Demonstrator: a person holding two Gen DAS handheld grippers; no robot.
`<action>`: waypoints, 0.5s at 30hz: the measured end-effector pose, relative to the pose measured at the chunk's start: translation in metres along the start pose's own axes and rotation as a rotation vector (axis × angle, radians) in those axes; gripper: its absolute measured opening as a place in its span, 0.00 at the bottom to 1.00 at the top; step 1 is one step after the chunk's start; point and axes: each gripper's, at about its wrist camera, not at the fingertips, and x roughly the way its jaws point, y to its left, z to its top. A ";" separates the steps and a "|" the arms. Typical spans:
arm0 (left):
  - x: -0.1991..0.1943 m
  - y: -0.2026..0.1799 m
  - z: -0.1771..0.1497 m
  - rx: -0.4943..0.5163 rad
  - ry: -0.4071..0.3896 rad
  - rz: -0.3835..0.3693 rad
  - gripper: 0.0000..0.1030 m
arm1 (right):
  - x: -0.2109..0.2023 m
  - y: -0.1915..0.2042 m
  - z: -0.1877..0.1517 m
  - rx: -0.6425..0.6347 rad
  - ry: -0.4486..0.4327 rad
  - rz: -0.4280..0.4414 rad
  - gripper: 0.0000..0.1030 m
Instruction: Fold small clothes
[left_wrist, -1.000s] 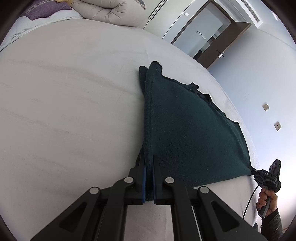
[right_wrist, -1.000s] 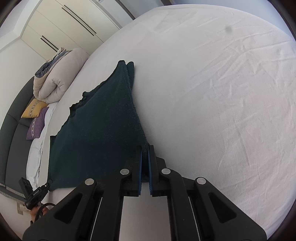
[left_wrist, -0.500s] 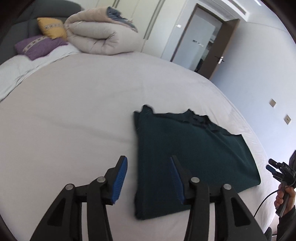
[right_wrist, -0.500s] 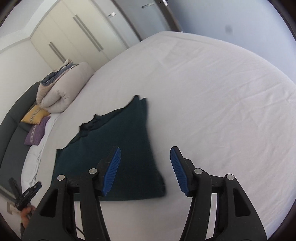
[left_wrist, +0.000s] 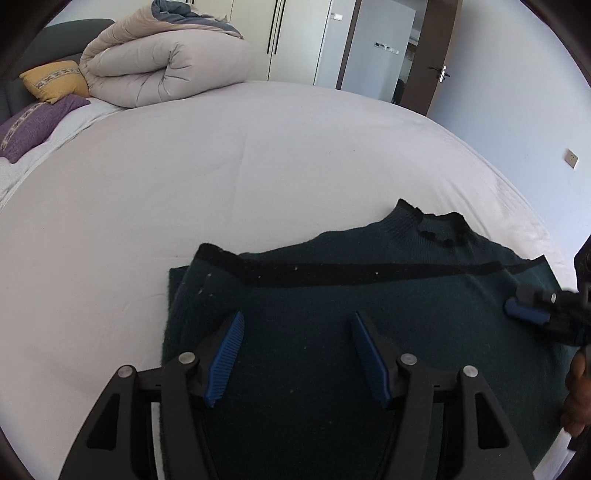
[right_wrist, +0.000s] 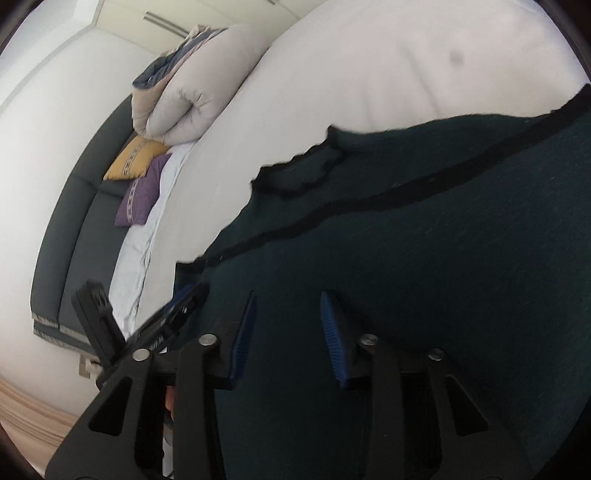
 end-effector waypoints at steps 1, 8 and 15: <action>0.000 0.004 0.000 -0.011 -0.002 -0.013 0.63 | -0.008 -0.012 0.007 0.043 -0.046 0.025 0.31; 0.005 0.010 -0.004 -0.035 -0.009 -0.040 0.65 | -0.079 -0.094 0.035 0.213 -0.339 -0.123 0.17; 0.007 0.002 -0.006 -0.005 -0.014 0.000 0.68 | -0.088 -0.041 0.016 0.123 -0.336 -0.069 0.21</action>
